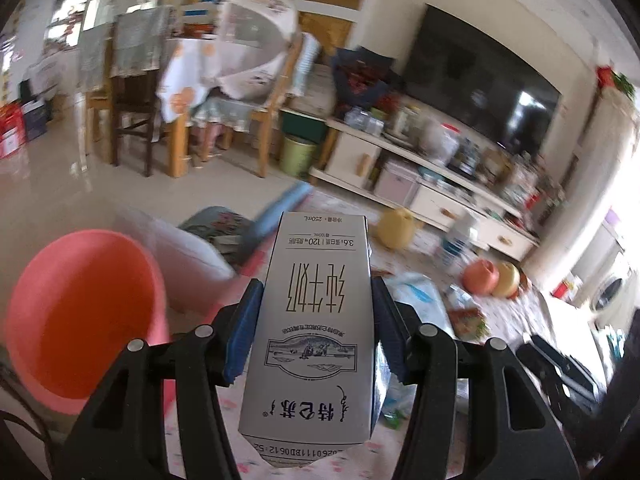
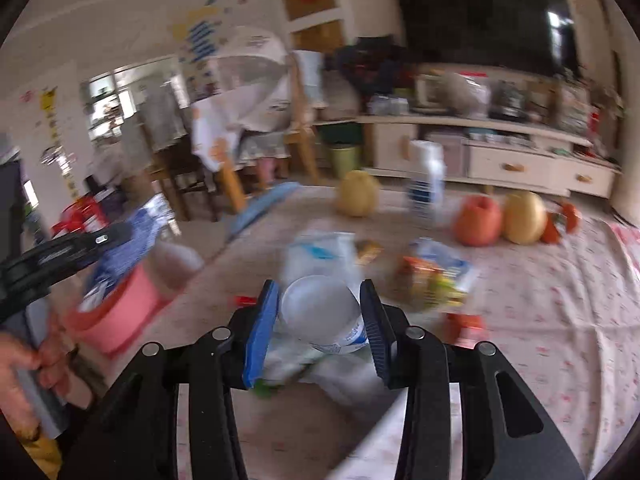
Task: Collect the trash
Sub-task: 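Carry carton and bottle over the pink bucket and open both tools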
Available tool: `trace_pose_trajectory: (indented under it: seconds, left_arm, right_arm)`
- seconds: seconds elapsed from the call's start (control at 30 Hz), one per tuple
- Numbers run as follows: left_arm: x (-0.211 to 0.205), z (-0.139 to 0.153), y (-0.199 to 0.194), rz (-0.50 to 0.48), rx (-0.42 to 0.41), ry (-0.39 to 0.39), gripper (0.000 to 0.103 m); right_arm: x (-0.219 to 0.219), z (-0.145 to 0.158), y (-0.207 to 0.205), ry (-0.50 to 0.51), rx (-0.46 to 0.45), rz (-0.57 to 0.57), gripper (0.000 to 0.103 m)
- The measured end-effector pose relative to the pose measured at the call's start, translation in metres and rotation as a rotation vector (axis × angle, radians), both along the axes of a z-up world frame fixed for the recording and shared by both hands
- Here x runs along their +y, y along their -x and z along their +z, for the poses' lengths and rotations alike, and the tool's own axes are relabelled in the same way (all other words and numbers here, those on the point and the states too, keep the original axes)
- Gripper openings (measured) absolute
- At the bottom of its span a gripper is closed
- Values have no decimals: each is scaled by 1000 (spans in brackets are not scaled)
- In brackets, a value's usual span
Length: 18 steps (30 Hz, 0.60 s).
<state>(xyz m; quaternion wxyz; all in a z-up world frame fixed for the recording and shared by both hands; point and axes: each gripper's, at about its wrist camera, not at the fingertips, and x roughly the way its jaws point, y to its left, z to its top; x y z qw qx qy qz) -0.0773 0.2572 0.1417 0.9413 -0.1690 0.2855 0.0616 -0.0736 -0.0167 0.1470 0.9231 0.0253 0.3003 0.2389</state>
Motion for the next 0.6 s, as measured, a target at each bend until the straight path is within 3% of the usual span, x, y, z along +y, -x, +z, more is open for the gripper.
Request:
trace_pose_trajectory:
  seconds: [0.43, 0.6]
  left_arm:
    - [142, -18, 28, 351, 48, 126, 56]
    - [179, -26, 40, 435, 61, 177, 56]
  right_arm:
    - [182, 36, 8, -98, -5, 338, 44]
    - [242, 33, 0, -162, 58, 425, 44]
